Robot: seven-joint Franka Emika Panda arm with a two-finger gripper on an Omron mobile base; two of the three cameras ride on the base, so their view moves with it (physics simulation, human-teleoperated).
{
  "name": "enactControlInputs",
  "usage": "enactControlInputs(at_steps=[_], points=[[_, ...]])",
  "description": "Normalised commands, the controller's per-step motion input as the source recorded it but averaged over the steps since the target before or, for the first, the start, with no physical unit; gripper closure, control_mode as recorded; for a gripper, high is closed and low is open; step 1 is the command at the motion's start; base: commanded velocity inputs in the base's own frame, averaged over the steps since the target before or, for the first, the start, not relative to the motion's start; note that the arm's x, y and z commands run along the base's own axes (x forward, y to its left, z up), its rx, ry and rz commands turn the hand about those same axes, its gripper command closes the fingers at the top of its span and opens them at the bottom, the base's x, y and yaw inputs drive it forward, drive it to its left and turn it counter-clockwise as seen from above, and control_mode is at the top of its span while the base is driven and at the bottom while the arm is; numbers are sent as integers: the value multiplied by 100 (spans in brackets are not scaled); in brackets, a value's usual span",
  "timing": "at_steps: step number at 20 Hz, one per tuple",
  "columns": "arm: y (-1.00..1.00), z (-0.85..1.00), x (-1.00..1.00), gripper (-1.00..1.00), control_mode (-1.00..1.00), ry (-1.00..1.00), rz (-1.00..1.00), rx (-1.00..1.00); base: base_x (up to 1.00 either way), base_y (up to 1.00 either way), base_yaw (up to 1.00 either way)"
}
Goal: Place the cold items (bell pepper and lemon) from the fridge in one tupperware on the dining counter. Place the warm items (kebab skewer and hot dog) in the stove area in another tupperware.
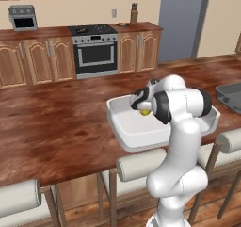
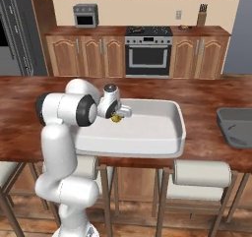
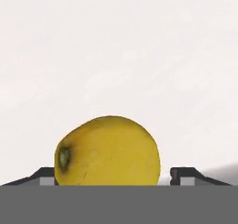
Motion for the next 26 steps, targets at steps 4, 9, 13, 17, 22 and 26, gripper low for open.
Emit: enactControlInputs(at_steps=[4,9,13,17,22,26], points=[[0,56,0,-100,-100,-20,17,0,0,0,0],[-32,95,-67,-100,-100,-27,22,0,0,0,0],[-41,100,-100,-100,-100,-34,6,-1,0,0,0],[-35,100,-100,-100,-100,-7,1,-22,0,0,0],[-32,59,-100,-100,-100,2,1,-33,0,0,0],[0,85,-100,-100,-100,22,10,-27,0,0,0]])
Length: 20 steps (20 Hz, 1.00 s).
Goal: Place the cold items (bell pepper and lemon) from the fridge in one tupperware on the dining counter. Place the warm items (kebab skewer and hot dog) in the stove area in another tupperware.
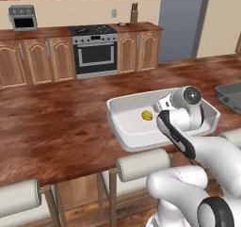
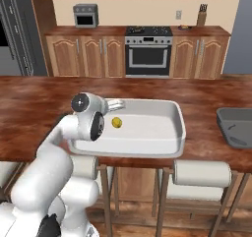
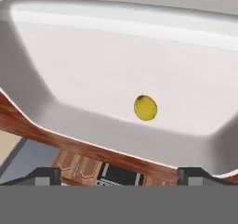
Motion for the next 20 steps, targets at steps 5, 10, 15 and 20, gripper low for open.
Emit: enactControlInputs(at_steps=[5,10,15,20], points=[[6,11,-100,-100,-100,10,39,-3,0,0,0],[36,-4,-83,-100,-100,10,19,-5,0,0,0],[40,-5,7,-100,-100,45,0,-36,0,0,0],[10,-2,2,-100,100,11,0,-8,-12,7,1]])
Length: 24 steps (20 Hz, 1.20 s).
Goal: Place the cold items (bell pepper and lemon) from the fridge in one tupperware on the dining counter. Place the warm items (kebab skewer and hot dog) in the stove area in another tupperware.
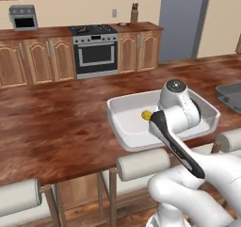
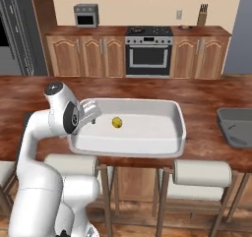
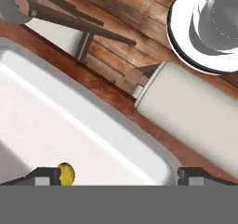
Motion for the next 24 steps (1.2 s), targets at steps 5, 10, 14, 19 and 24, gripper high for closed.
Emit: enactControlInputs(at_steps=[5,10,14,19,24], points=[[0,0,0,-100,100,0,0,0,-95,37,0],[0,0,0,-100,100,0,0,0,-98,85,-1],[0,0,0,-100,100,0,0,0,-79,100,-3],[0,0,0,-100,100,0,0,0,-24,100,-12],[0,0,0,-100,100,0,0,0,0,100,-18]])
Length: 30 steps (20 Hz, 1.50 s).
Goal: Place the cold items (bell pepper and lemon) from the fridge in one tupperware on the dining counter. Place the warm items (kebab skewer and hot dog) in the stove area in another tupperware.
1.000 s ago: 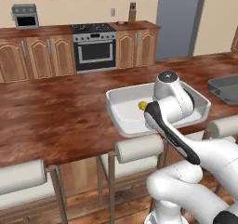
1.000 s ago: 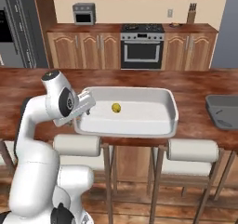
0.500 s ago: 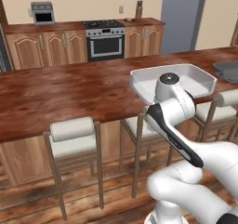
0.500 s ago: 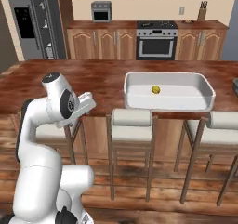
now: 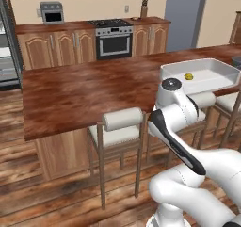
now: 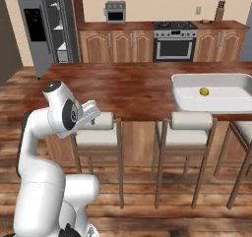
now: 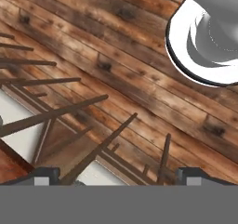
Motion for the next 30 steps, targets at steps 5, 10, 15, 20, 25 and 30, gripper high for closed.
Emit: enactControlInputs(at_steps=[5,10,15,20,25,30], points=[[0,0,0,-100,100,0,0,0,0,100,-19],[0,0,0,-100,100,0,0,0,6,100,-22],[0,0,0,-100,100,0,0,0,17,100,-25],[0,0,0,-100,100,0,0,0,33,100,-33],[0,0,0,-100,100,0,0,0,35,100,-41],[0,0,0,-100,100,0,0,0,14,100,-40]])
